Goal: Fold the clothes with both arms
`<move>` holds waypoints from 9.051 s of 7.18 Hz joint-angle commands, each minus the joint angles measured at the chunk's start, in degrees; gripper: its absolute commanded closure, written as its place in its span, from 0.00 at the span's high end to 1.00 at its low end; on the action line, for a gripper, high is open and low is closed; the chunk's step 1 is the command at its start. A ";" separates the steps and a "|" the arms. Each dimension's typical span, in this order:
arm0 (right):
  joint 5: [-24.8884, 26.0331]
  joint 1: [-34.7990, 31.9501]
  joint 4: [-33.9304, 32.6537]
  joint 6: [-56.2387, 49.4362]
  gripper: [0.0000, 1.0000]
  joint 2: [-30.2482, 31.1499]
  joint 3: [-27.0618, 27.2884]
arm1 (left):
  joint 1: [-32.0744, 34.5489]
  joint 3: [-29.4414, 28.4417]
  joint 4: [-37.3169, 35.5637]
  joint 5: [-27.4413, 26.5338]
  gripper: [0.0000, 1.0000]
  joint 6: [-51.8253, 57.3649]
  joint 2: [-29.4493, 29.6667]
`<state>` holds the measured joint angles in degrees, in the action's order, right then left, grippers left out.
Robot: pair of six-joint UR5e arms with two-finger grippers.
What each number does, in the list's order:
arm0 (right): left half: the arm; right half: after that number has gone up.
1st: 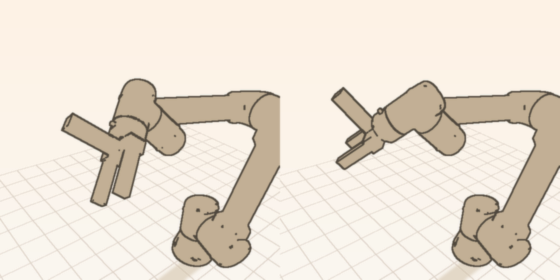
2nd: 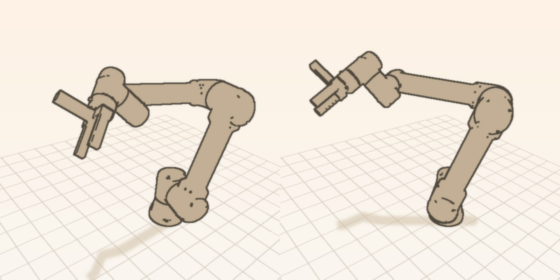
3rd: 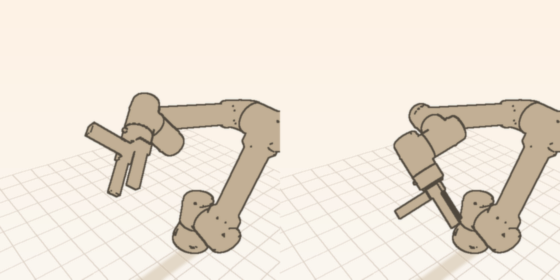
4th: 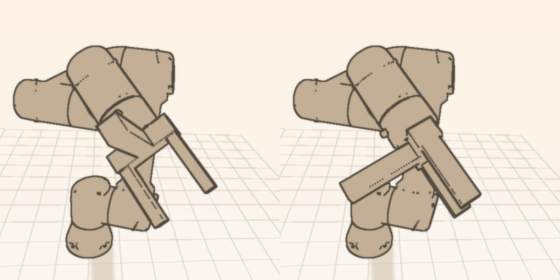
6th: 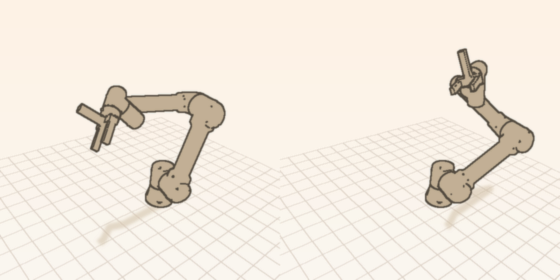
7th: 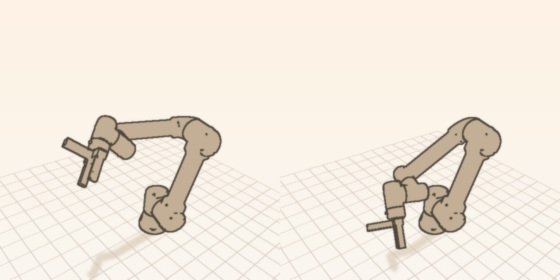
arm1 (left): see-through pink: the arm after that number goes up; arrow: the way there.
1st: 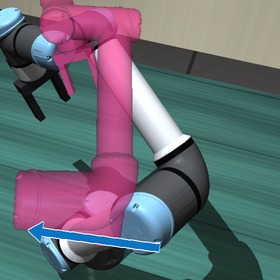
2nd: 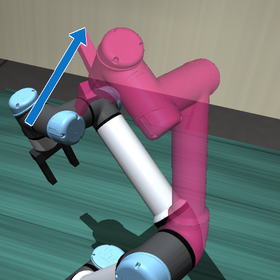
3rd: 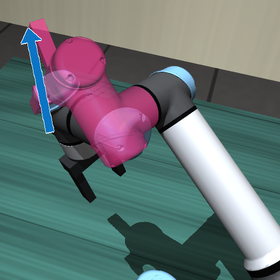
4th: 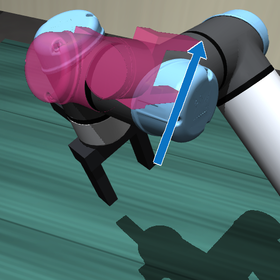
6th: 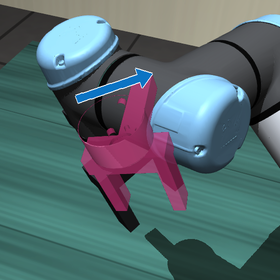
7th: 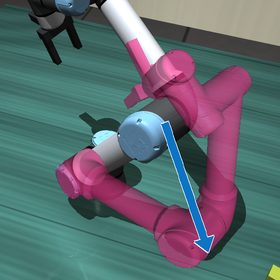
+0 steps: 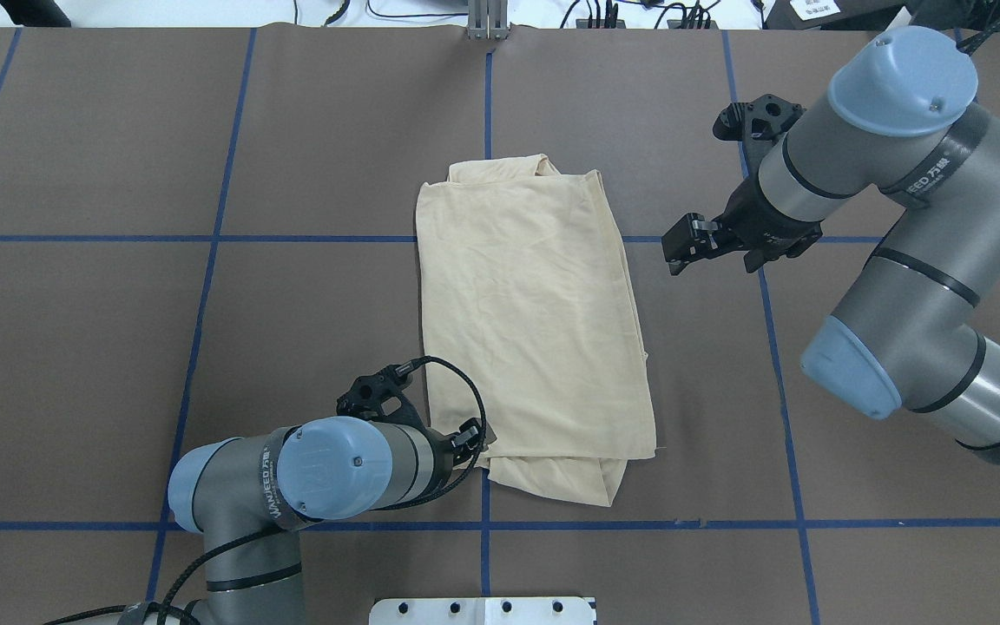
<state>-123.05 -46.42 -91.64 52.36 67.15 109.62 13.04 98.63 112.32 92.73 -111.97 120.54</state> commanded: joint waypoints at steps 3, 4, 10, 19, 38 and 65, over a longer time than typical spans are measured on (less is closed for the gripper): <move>0.00 0.02 0.06 -0.07 1.00 -0.09 -0.45 | -0.03 -0.37 0.00 0.00 0.74 -0.09 0.14; 0.00 0.02 0.06 -0.07 1.00 -0.09 -0.46 | -0.03 -0.37 0.00 0.00 0.70 0.00 0.14; 0.00 -0.07 0.06 -0.16 1.00 -0.09 -0.54 | 0.06 0.16 -0.35 0.00 0.37 0.00 0.84; 0.09 -0.07 0.24 -0.24 1.00 -0.09 -1.33 | 1.64 -0.02 -1.58 0.00 0.40 0.18 0.40; 19.59 24.98 0.15 48.10 0.99 -2.55 -2.64 | 1.64 7.01 -6.68 0.44 0.00 0.09 0.84; 21.27 26.65 -0.47 47.92 0.00 -0.97 -2.57 | 1.55 8.24 -6.68 0.61 0.00 0.09 1.02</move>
<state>-101.50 -19.26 -92.09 100.36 66.29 106.71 14.59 106.84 105.64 93.34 -111.88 121.55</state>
